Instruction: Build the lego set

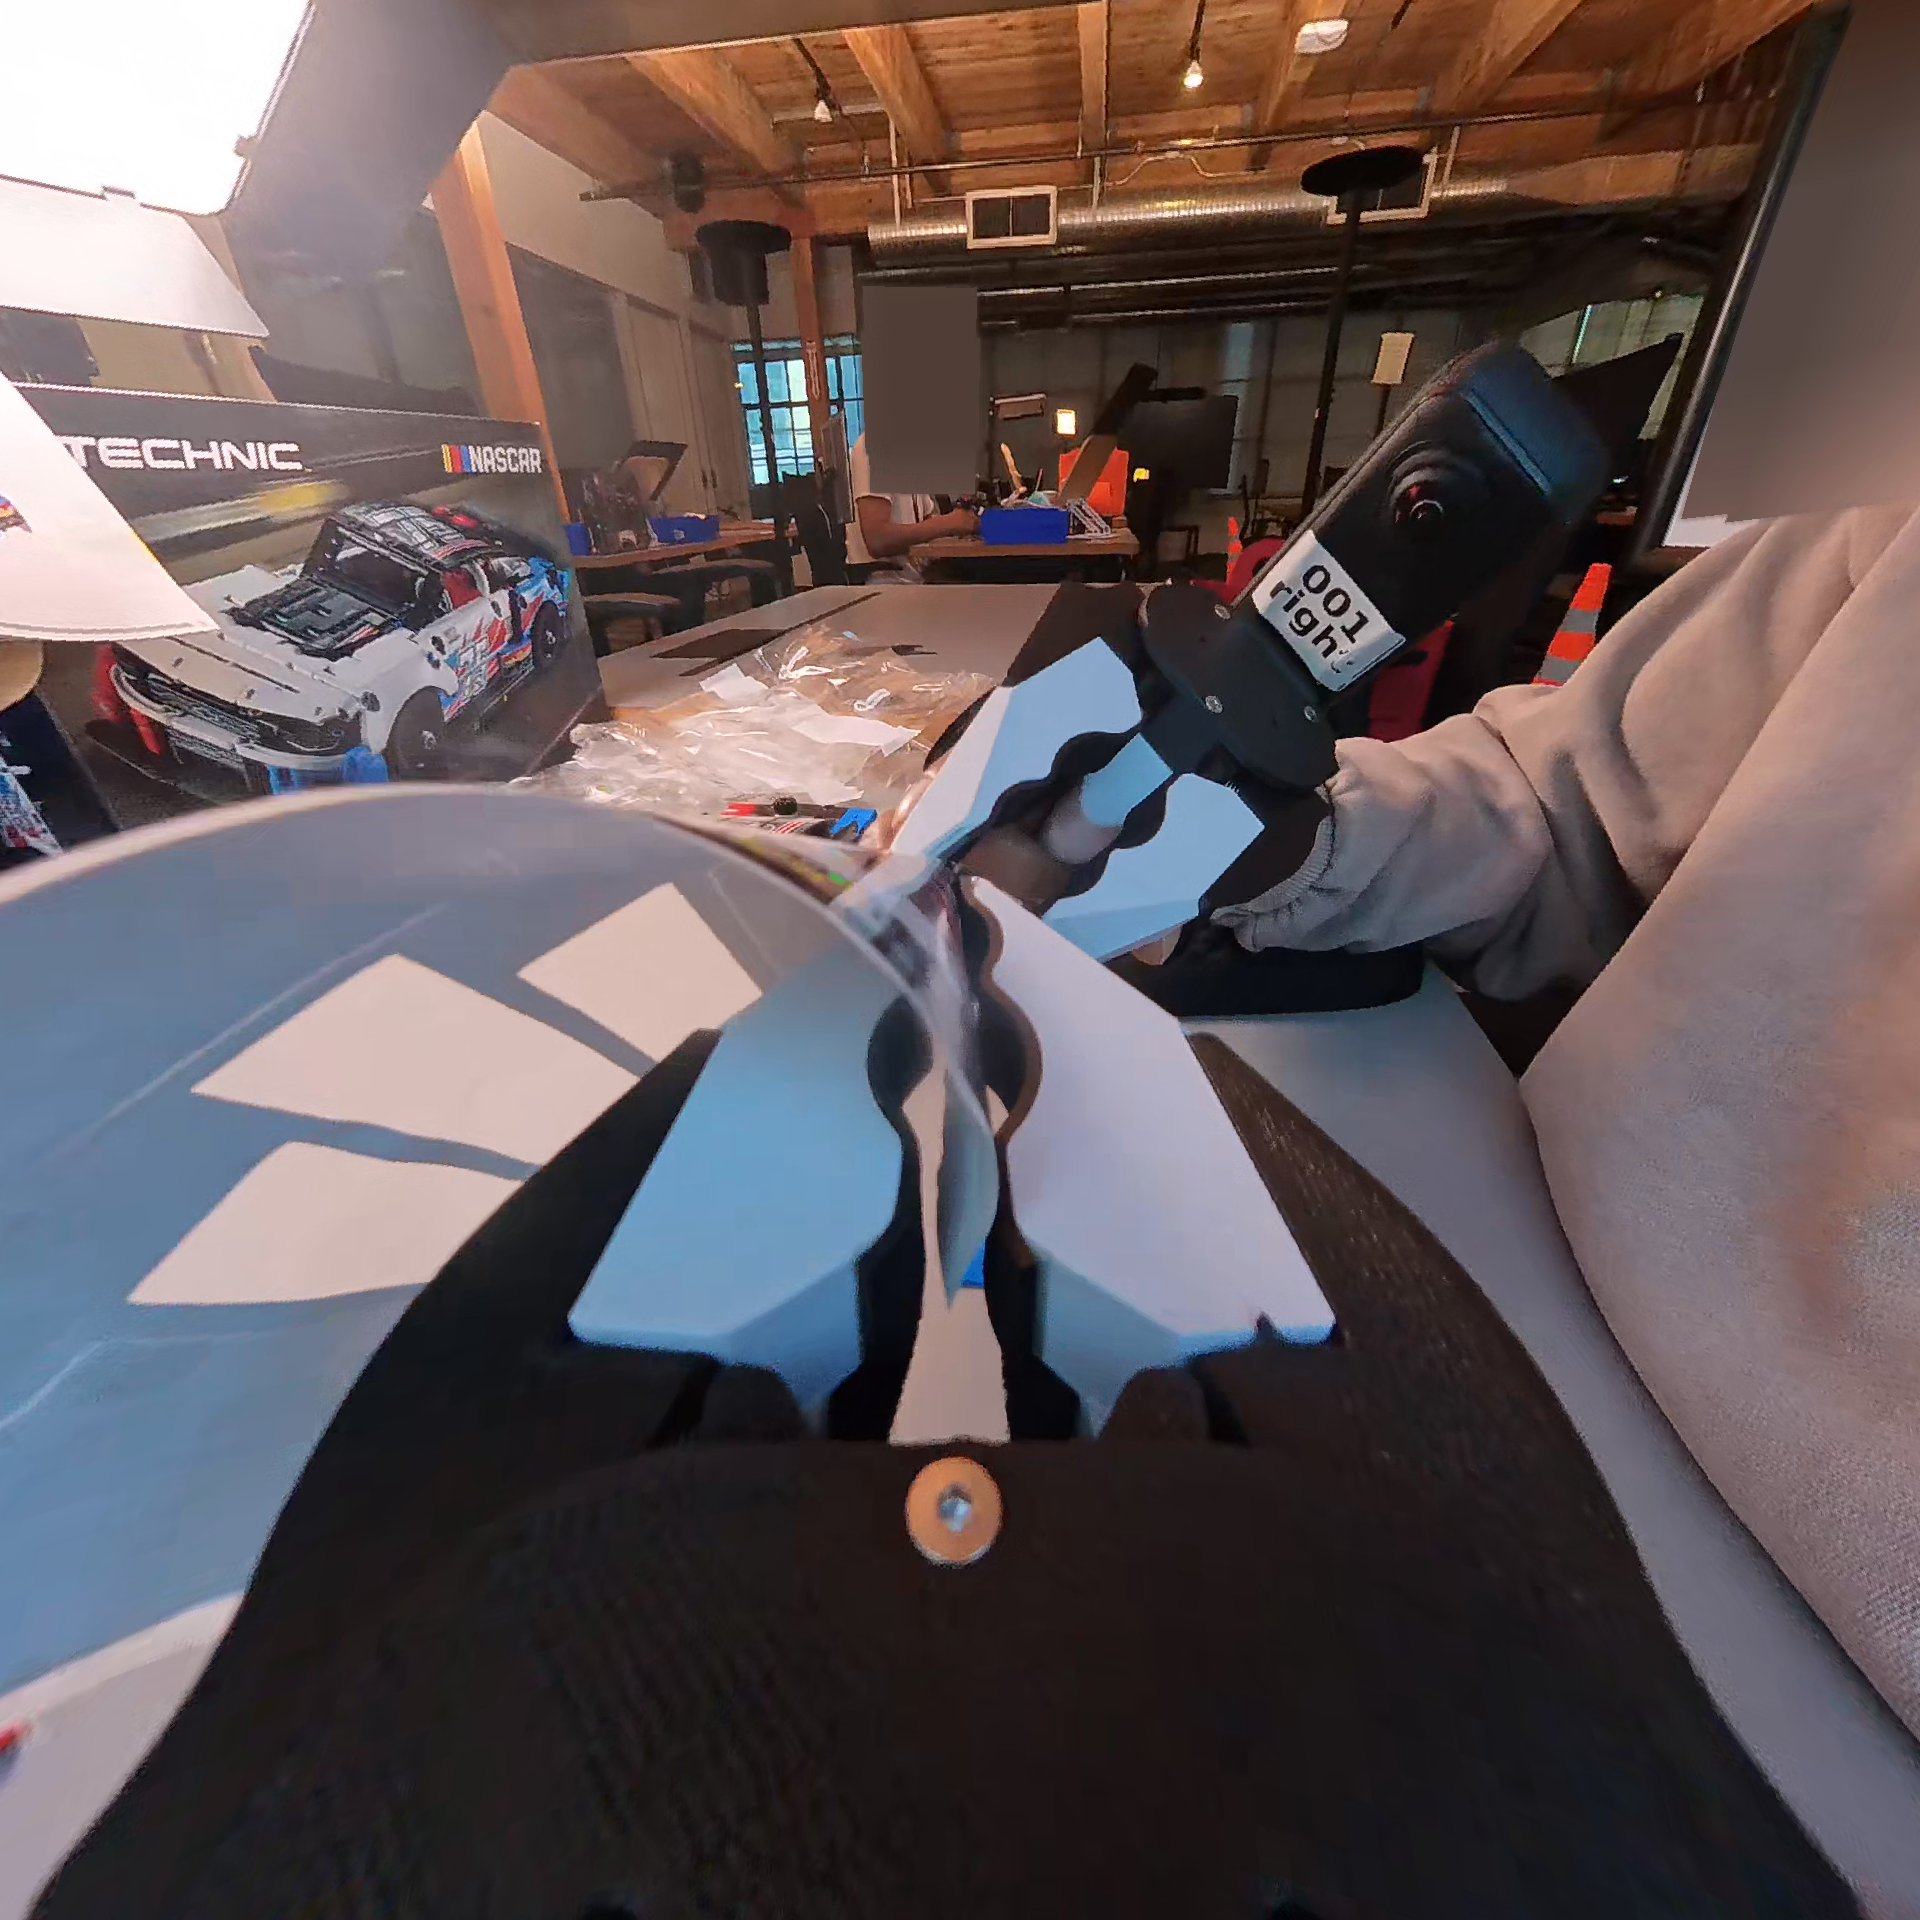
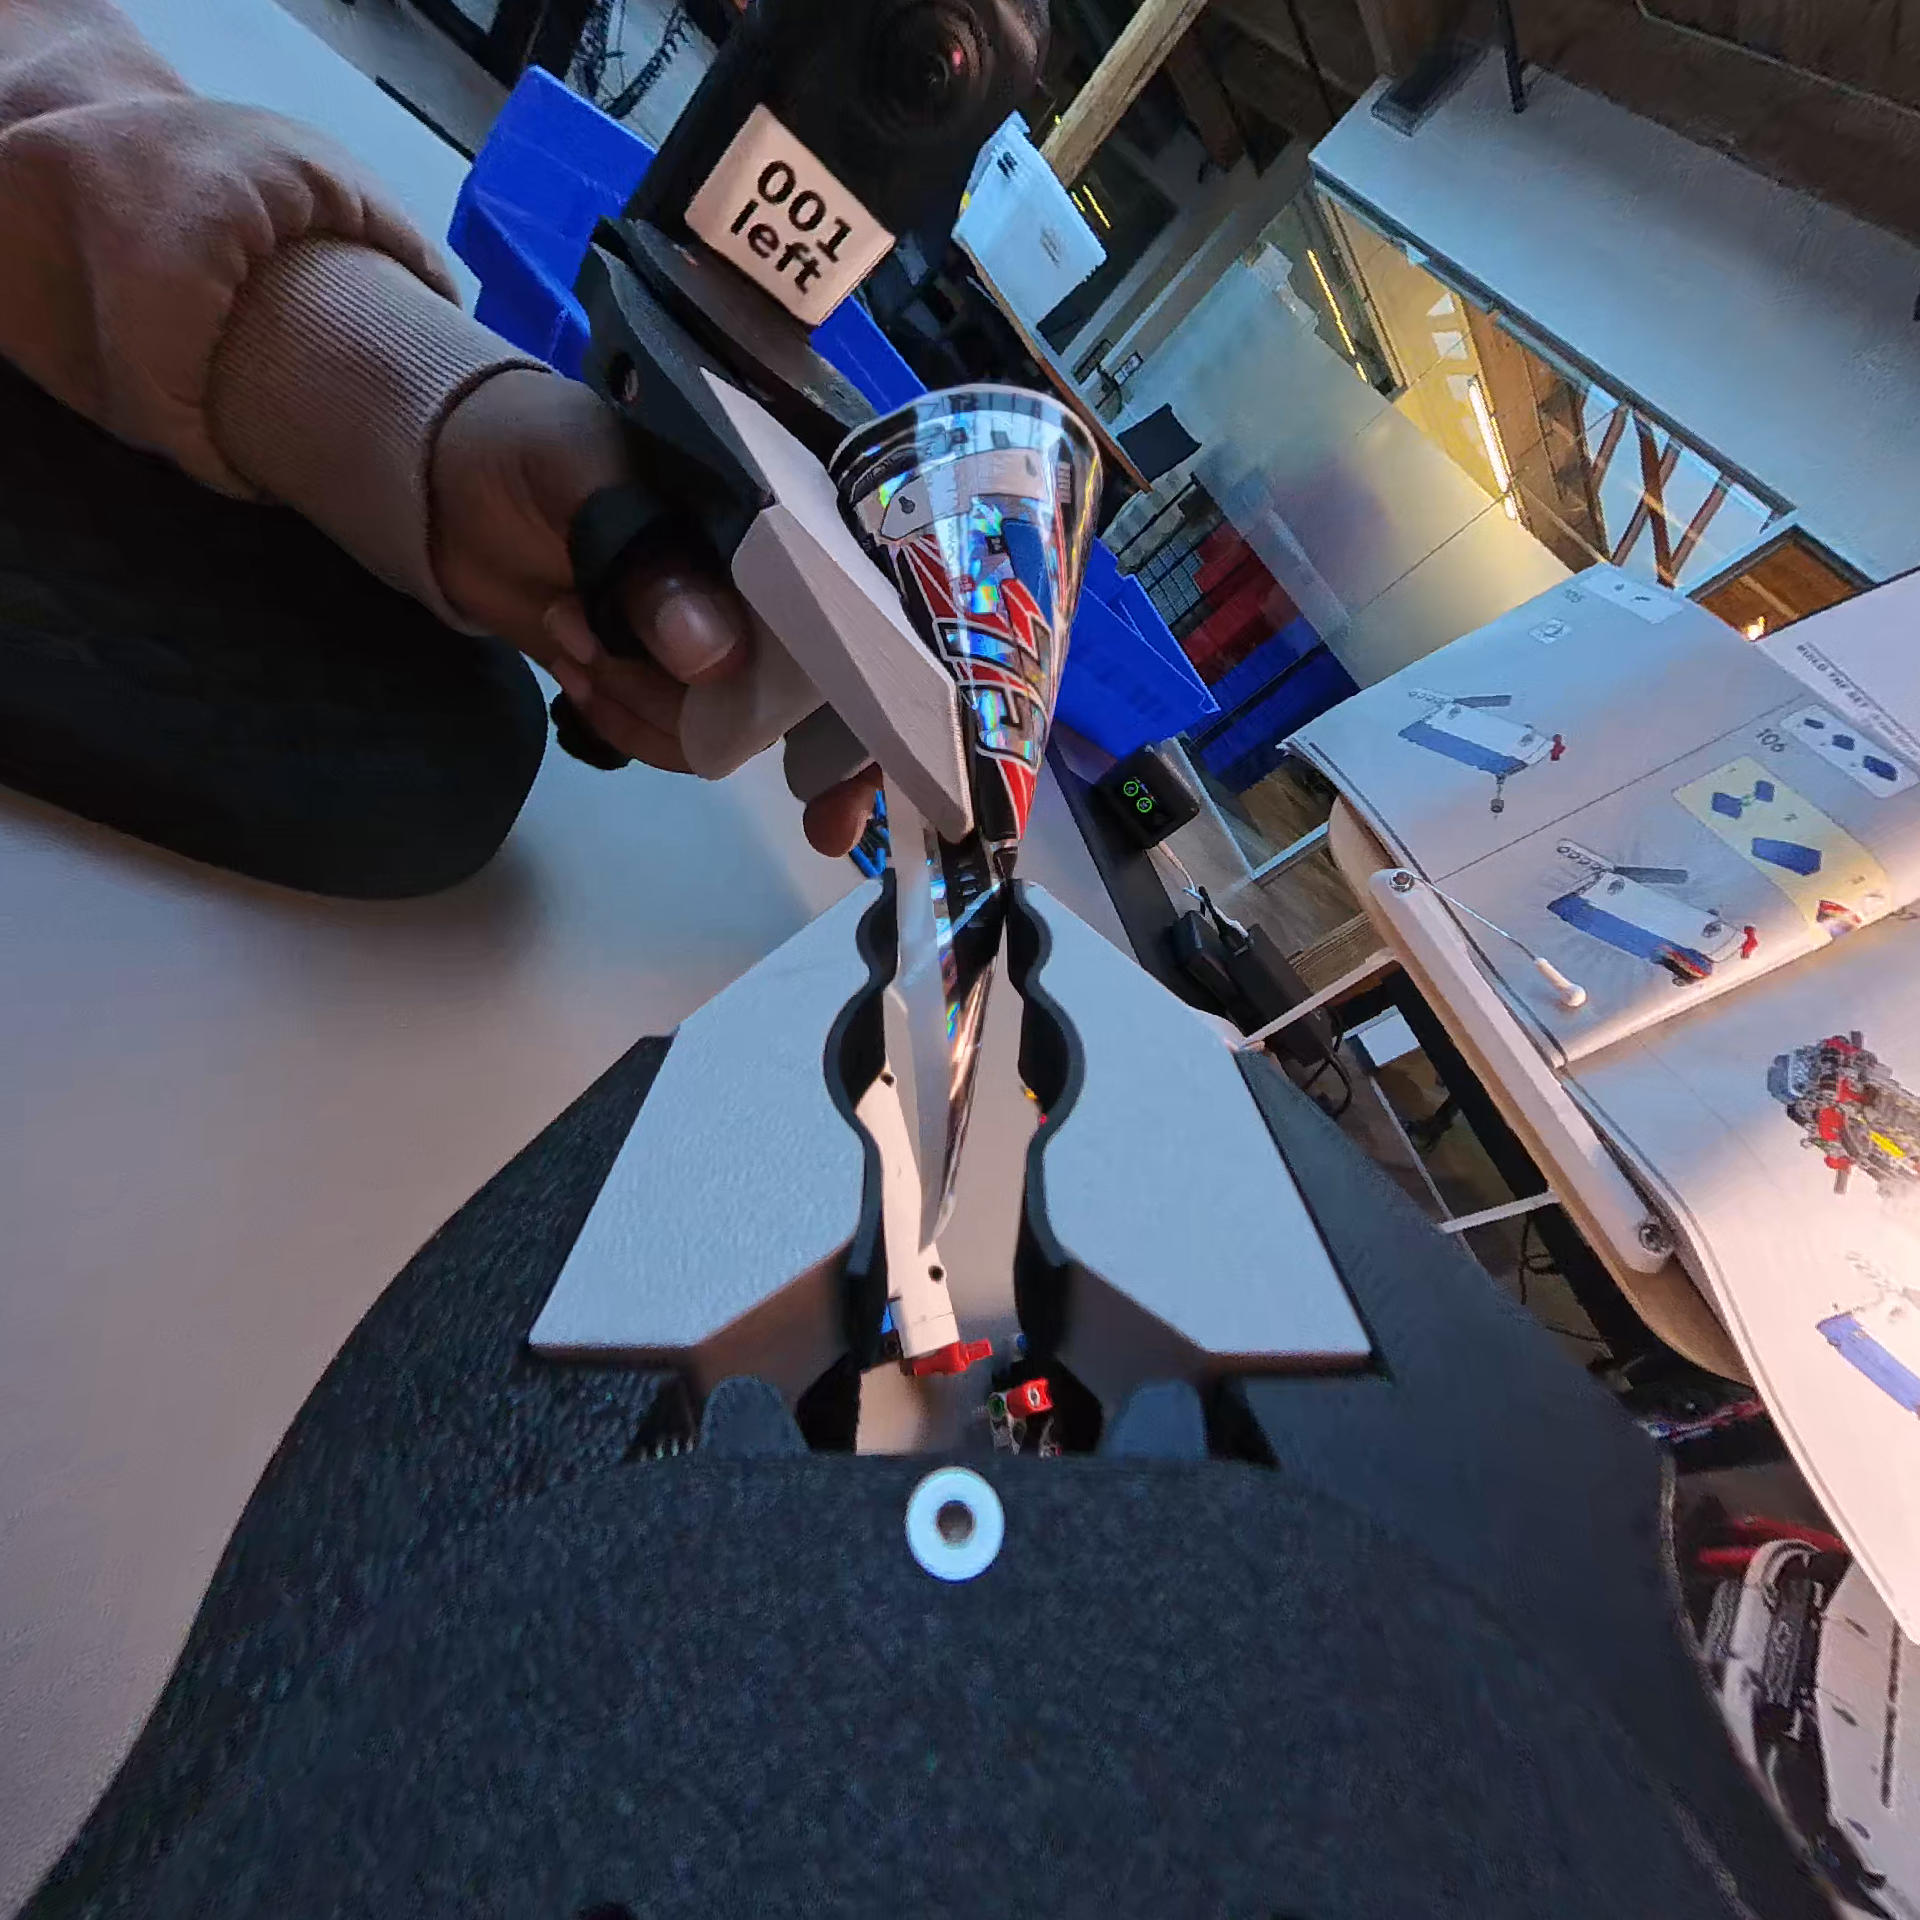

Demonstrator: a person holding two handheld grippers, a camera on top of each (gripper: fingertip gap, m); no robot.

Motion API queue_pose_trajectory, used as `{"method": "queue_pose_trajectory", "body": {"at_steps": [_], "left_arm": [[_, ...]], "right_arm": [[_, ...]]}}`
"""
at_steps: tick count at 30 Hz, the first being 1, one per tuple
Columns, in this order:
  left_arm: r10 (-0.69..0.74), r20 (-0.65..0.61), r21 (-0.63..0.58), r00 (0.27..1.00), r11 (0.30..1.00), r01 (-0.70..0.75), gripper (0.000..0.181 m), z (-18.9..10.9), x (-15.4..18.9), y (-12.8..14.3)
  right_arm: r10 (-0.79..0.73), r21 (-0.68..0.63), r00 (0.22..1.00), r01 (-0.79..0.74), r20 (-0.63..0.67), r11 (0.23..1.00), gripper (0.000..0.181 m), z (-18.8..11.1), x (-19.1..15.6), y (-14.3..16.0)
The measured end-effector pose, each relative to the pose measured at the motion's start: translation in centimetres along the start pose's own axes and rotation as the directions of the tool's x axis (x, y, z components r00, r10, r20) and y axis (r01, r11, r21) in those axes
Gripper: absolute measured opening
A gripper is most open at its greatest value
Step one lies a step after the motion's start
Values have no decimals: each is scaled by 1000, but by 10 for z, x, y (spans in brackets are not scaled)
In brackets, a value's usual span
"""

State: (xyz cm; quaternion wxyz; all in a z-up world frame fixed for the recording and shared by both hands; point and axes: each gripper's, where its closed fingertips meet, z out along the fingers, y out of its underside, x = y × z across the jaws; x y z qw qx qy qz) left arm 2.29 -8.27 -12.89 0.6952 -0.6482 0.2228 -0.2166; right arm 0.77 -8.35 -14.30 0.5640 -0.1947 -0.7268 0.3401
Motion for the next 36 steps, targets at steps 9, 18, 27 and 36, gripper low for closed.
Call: {"method": "queue_pose_trajectory", "body": {"at_steps": [9, 18, 27, 36], "left_arm": [[60, -55, -53, 997, 997, -63, 0, 3, 12, 9], [114, -80, -116, 990, 986, -123, 0, 5, 21, 19], [183, -54, -169, 982, 967, -190, 0, 6, 18, 27], [254, -82, -198, 964, 944, -265, 0, 9, 26, 33]], "right_arm": [[256, 52, 917, -285, 305, 957, 20, -14, -22, -5], [415, 45, 808, -475, 418, 879, 4, -24, -19, -6], [422, 4, 804, -466, 418, 885, 0, -23, -20, 2], [571, -76, 591, -654, 571, 753, 0, -31, -29, 2]]}}
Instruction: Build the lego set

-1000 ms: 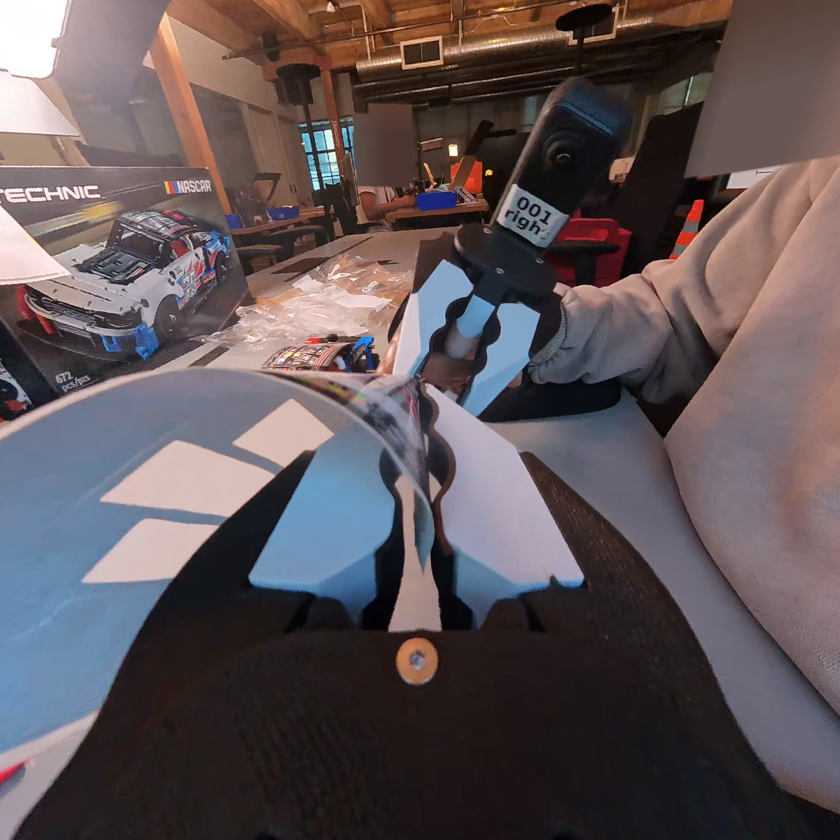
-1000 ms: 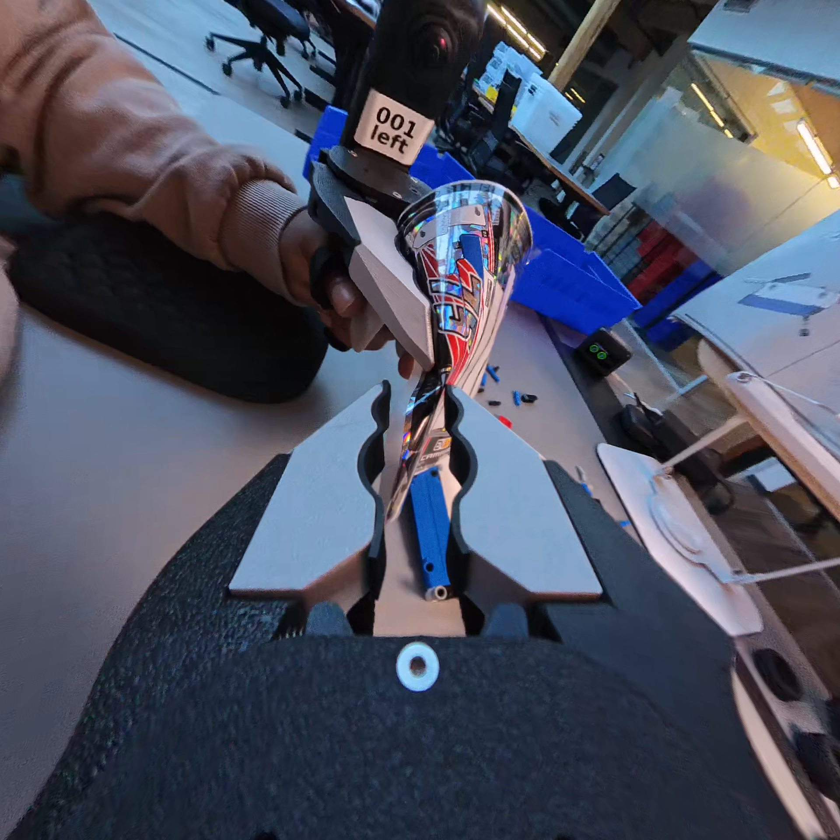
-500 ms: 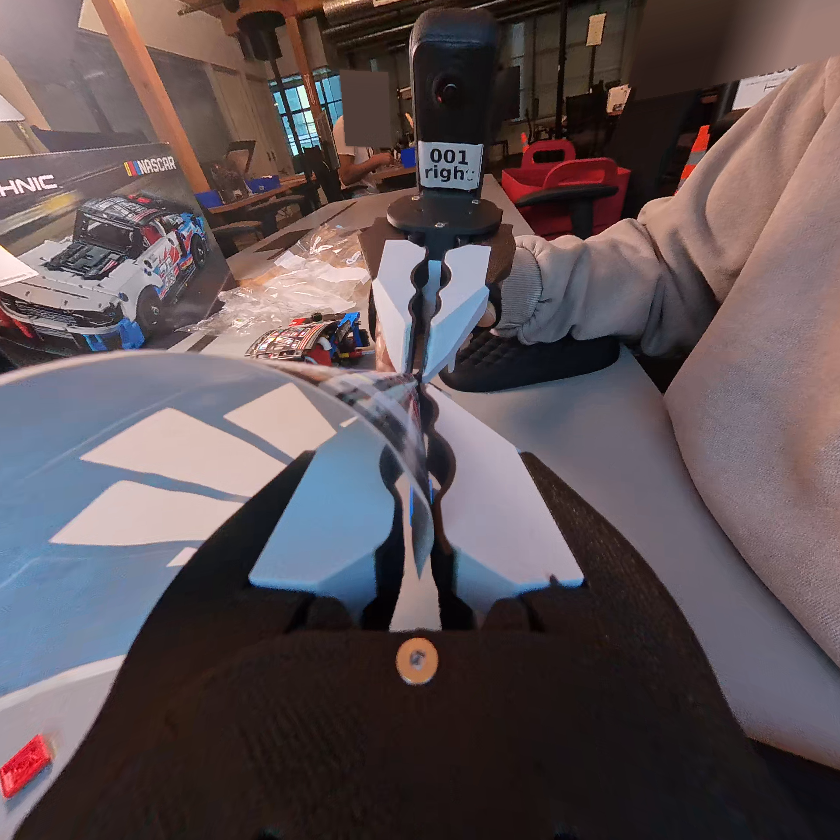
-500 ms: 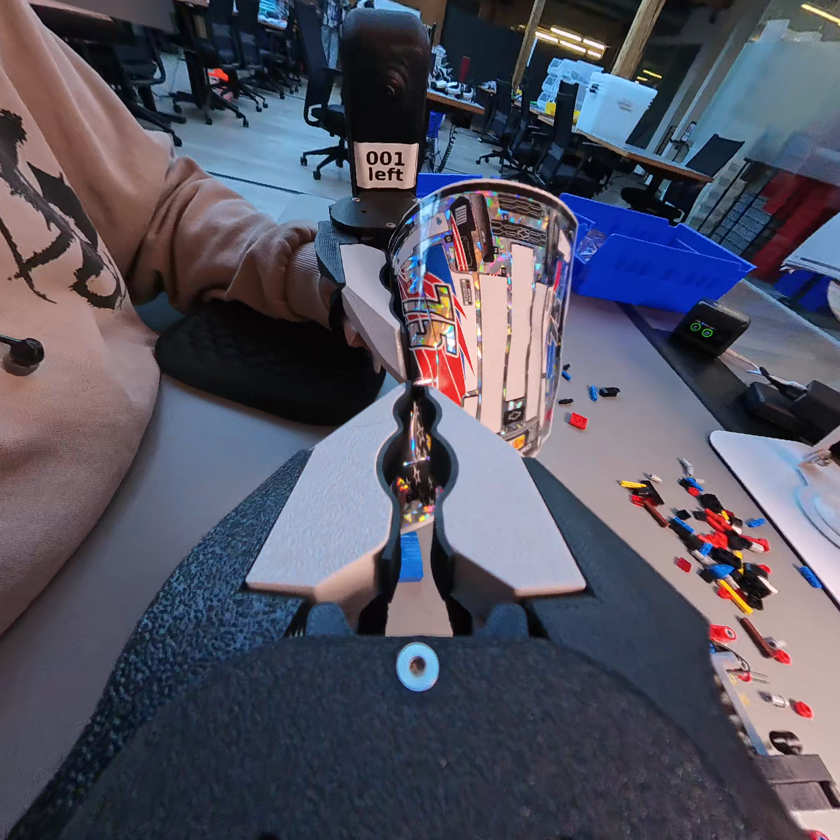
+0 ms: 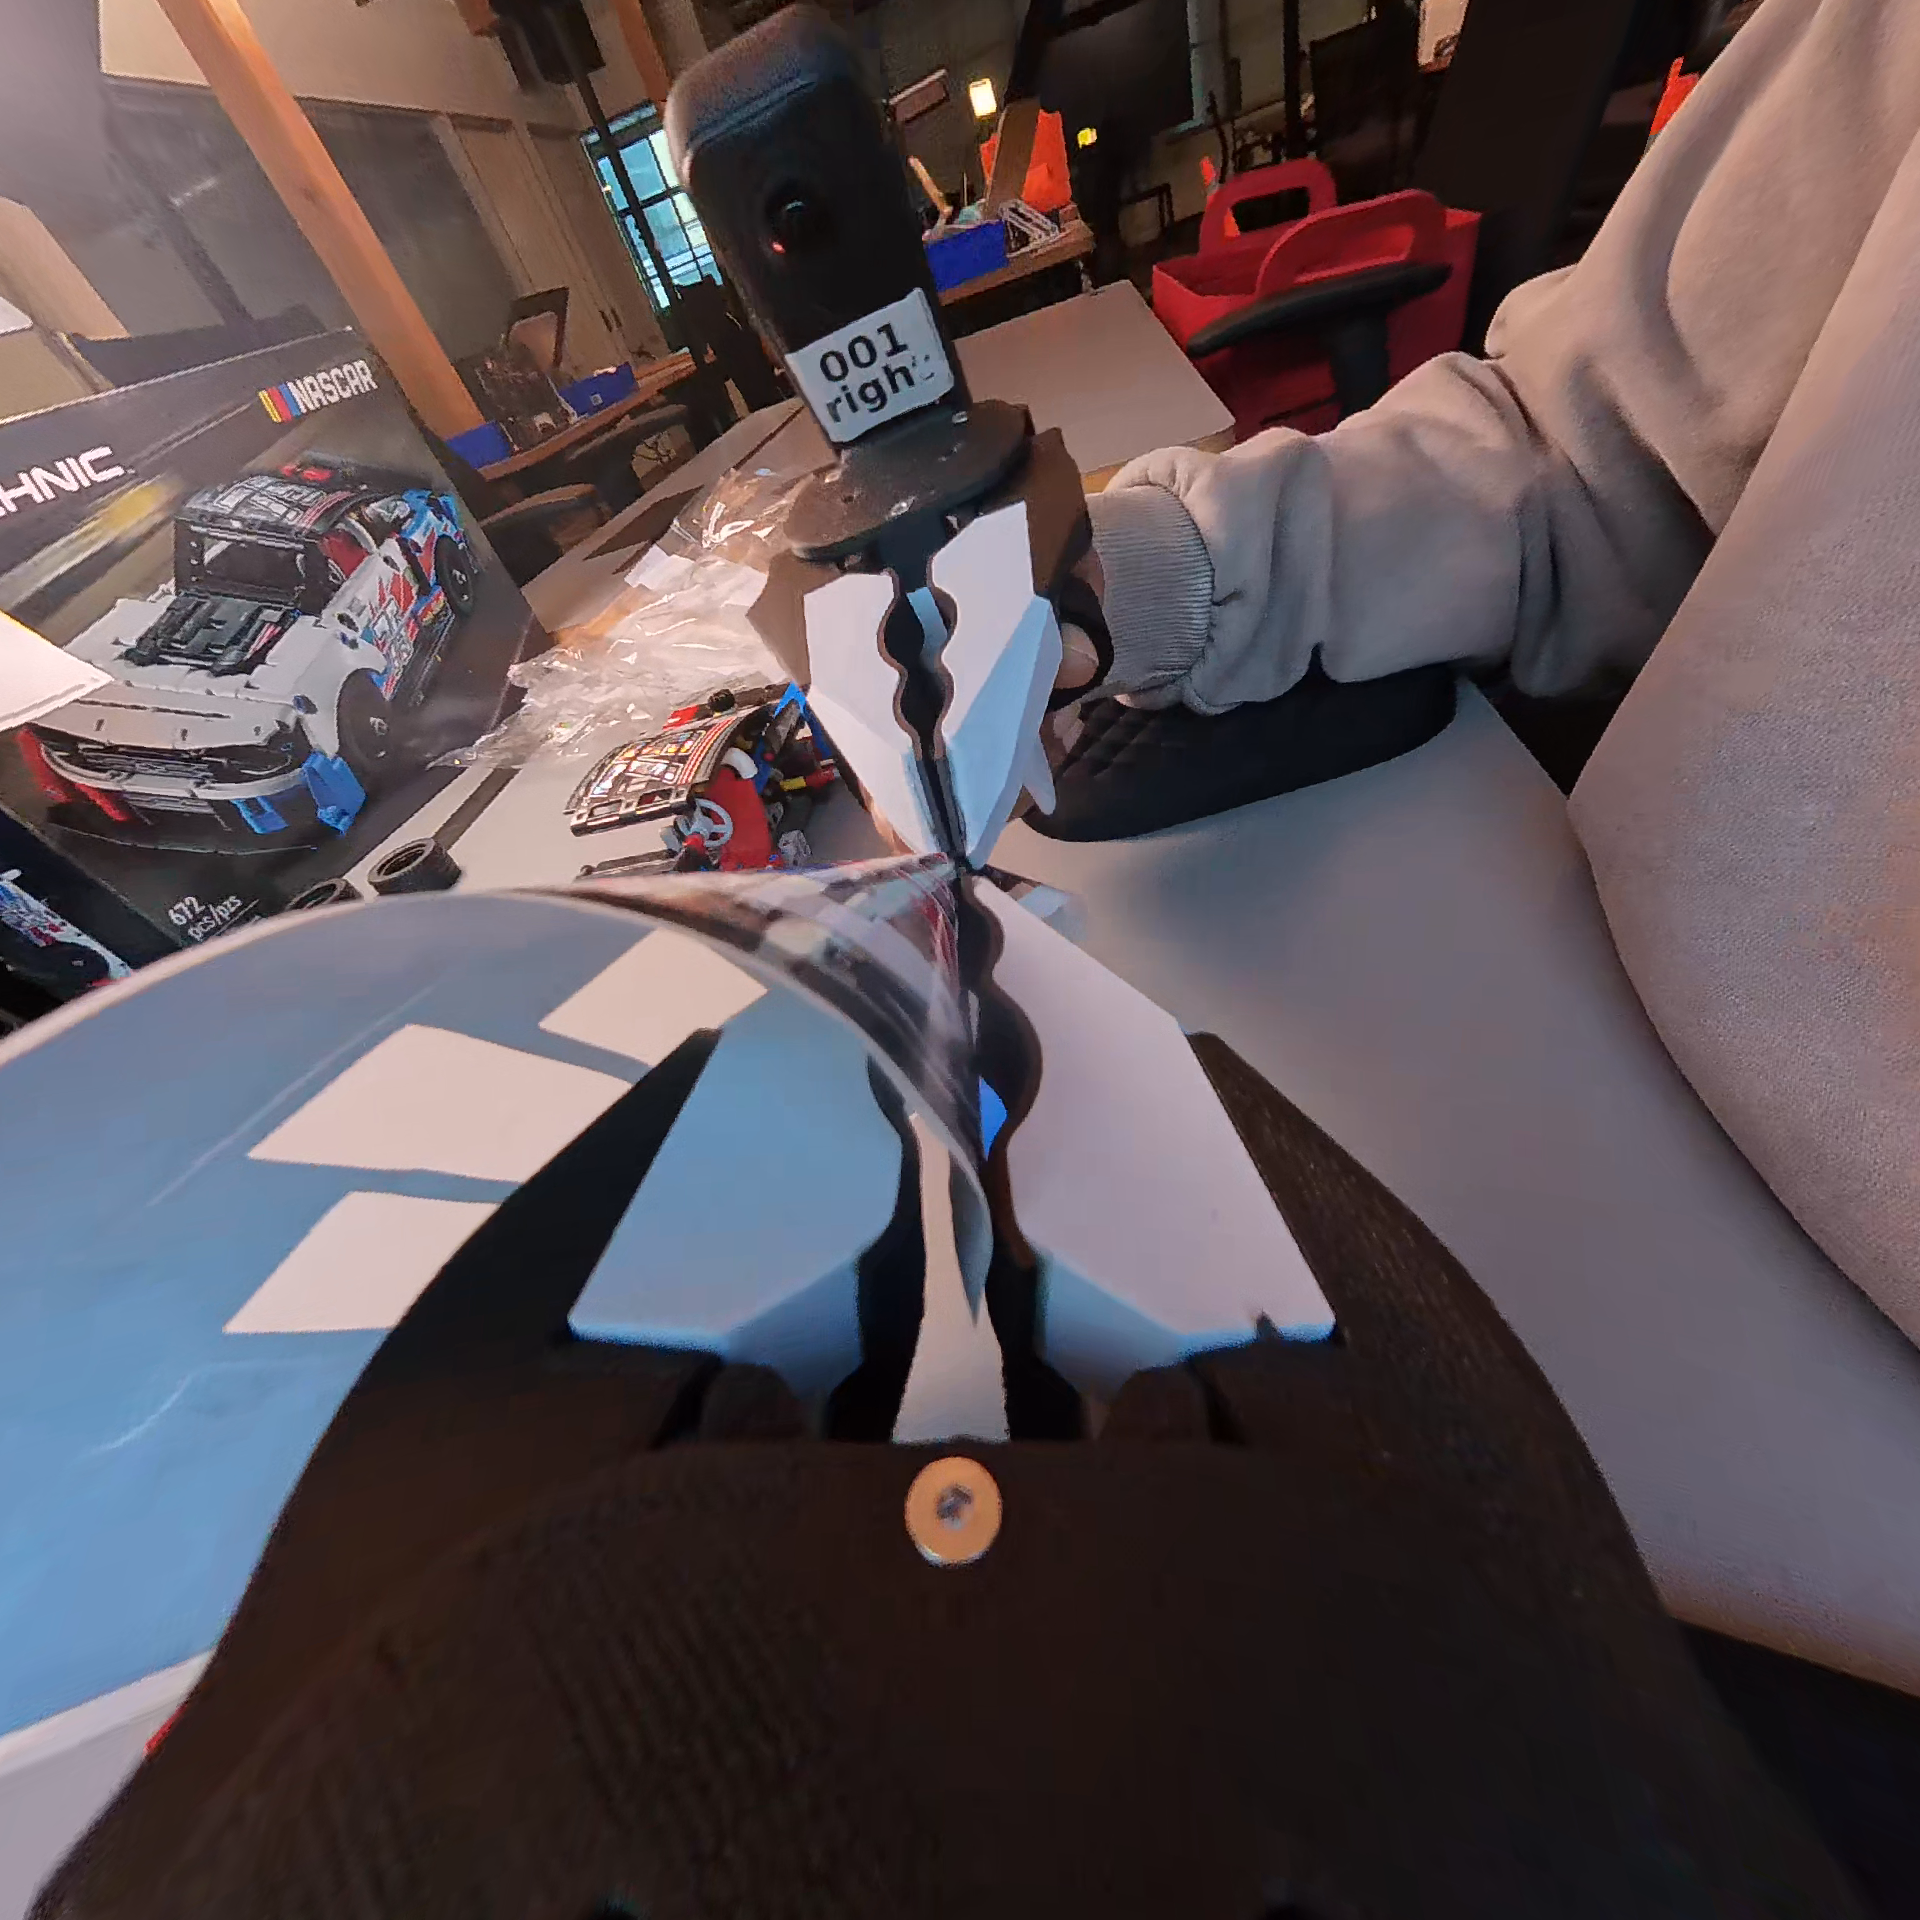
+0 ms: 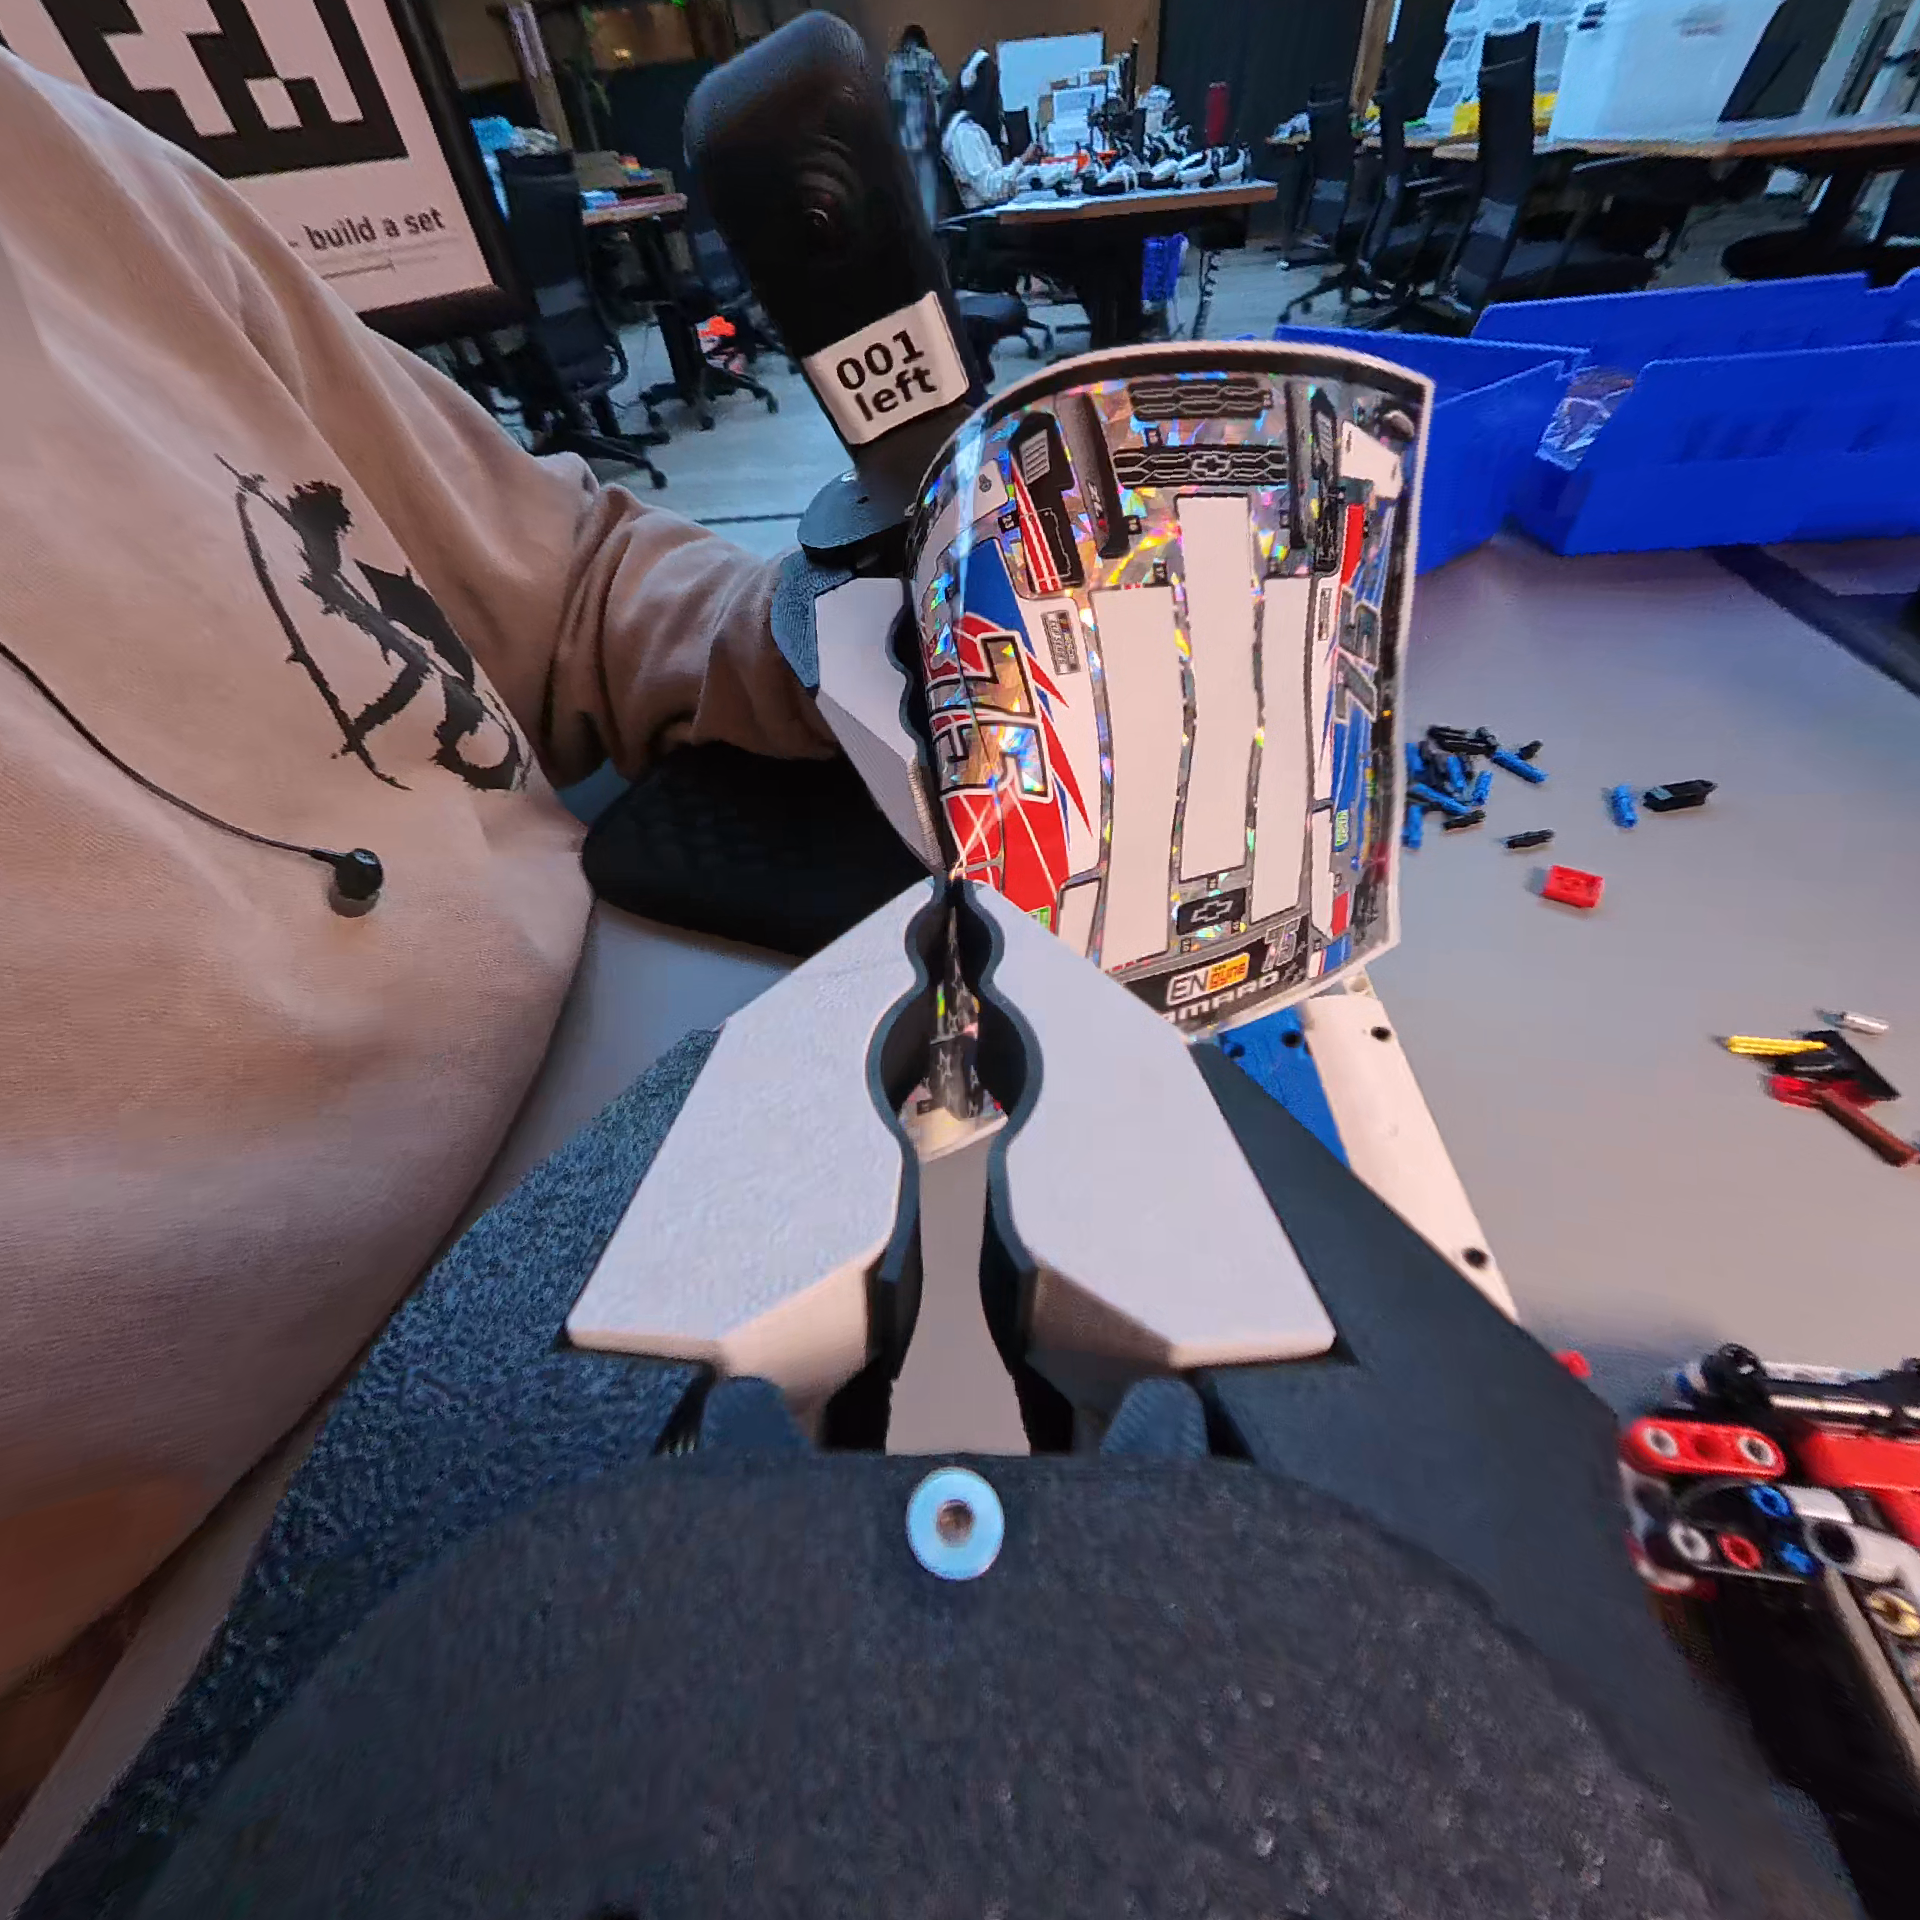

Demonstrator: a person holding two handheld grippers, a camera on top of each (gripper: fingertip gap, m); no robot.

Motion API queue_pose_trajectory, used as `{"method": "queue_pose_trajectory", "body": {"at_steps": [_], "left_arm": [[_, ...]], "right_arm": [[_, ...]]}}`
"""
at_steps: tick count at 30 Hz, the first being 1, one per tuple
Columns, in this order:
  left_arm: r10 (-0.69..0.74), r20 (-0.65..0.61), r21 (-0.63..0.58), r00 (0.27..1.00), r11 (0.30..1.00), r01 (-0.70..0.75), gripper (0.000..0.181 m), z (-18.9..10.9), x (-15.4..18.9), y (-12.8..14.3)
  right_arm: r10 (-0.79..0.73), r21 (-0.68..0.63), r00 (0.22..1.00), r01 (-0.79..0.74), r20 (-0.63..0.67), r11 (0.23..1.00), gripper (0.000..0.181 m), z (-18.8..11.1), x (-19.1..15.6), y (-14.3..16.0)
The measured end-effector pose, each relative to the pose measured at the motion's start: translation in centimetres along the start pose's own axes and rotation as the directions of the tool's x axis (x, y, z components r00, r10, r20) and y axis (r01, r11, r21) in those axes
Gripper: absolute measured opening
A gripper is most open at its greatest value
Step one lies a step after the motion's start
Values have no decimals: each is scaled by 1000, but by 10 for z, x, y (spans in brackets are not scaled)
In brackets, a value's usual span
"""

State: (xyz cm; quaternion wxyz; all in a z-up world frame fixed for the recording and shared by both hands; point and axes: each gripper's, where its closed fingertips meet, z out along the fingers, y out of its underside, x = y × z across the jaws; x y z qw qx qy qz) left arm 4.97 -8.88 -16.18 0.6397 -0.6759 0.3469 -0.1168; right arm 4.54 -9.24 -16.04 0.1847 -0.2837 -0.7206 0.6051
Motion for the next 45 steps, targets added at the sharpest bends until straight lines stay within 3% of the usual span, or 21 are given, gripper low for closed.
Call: {"method": "queue_pose_trajectory", "body": {"at_steps": [17, 24, 28, 35, 39, 45], "left_arm": [[63, -24, -1, 998, 998, -63, 0, 0, 9, -3], [52, -20, -8, 998, 999, -52, 0, -1, 7, -2], [-24, -3, 0, 1000, 1000, 24, 0, -2, 0, -1], [-204, 56, 8, 977, 979, 204, 0, -10, -25, 3], [-213, 79, -5, 974, 977, 214, 0, -10, -41, -2], [-208, 7, -9, 978, 978, 208, 0, 20, -97, -52]], "right_arm": [[228, 70, 958, -243, 175, 967, 0, -9, -4, -6], [231, 90, 960, -247, 159, 965, 0, -14, 1, -8], [218, 128, 968, -234, 128, 964, 0, -19, 7, -14], [127, 349, 991, -130, 30, 928, 0, -53, 21, -53], [110, 433, 994, -87, -28, 897, 0, -77, 27, -67], [116, 505, 982, -25, -149, 863, 0, -120, 44, -75]]}}
